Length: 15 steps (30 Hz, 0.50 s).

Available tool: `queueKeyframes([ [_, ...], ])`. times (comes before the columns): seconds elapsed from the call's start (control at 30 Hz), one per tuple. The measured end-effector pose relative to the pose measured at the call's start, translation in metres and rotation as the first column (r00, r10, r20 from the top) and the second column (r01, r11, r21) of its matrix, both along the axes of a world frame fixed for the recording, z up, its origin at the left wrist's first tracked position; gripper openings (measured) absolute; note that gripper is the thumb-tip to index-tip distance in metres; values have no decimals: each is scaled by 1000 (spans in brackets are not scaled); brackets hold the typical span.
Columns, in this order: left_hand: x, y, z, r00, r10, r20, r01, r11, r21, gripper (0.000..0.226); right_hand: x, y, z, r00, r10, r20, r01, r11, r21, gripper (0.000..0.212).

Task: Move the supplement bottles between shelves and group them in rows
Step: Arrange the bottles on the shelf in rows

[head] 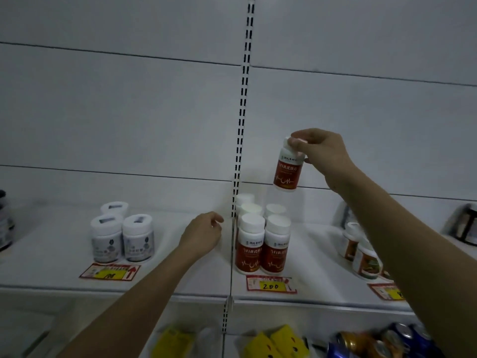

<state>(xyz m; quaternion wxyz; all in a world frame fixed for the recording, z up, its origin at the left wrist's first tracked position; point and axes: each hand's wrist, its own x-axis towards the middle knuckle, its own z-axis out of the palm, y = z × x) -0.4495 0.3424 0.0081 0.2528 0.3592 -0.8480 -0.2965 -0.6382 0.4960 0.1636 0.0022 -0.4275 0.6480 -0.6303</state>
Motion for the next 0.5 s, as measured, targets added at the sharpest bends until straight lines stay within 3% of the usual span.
queueKeyframes([
  [0.2,-29,-28,-14,972,70,223,-53,995,-81,37,-18,-28,-45,988,75,138,-50,983,-176,12],
  [0.37,-48,-43,-26,861,114,495,-16,980,-198,42,-40,-40,-74,968,160,196,-113,966,-234,19],
  [0.5,-53,-46,-35,825,122,552,28,966,-256,38,-52,-51,-99,932,251,262,-192,954,-230,16],
])
